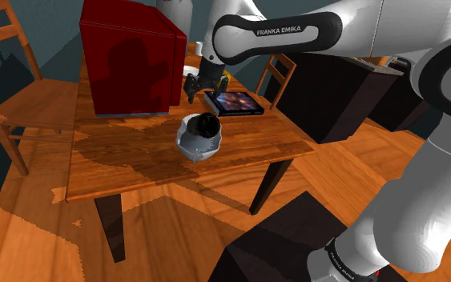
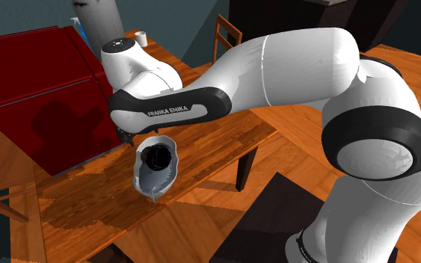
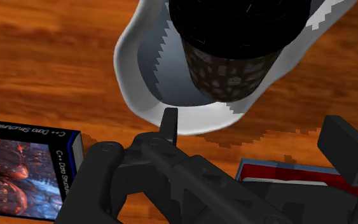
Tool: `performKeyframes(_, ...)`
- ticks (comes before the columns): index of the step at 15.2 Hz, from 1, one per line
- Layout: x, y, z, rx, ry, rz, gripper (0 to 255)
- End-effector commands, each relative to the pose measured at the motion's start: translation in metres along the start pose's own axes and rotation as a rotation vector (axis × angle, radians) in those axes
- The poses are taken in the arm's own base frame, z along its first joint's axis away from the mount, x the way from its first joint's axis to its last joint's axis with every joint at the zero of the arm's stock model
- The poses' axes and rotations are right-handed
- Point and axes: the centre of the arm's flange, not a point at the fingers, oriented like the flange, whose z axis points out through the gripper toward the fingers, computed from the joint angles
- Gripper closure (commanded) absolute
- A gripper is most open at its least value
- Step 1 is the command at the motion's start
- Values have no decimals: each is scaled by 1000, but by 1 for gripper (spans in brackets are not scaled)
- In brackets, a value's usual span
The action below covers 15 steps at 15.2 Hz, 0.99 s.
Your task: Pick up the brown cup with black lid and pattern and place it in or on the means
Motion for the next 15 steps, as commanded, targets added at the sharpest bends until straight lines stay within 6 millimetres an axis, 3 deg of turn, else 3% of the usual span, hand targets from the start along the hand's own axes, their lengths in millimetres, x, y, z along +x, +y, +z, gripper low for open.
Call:
performKeyframes(1,0,0,0,0,0,0,0)
performKeyframes(3,0,0,0,0,0,0,0)
performKeyframes(7,0,0,-50,0,0,0,0)
performKeyframes(15,0,0,-50,0,0,0,0)
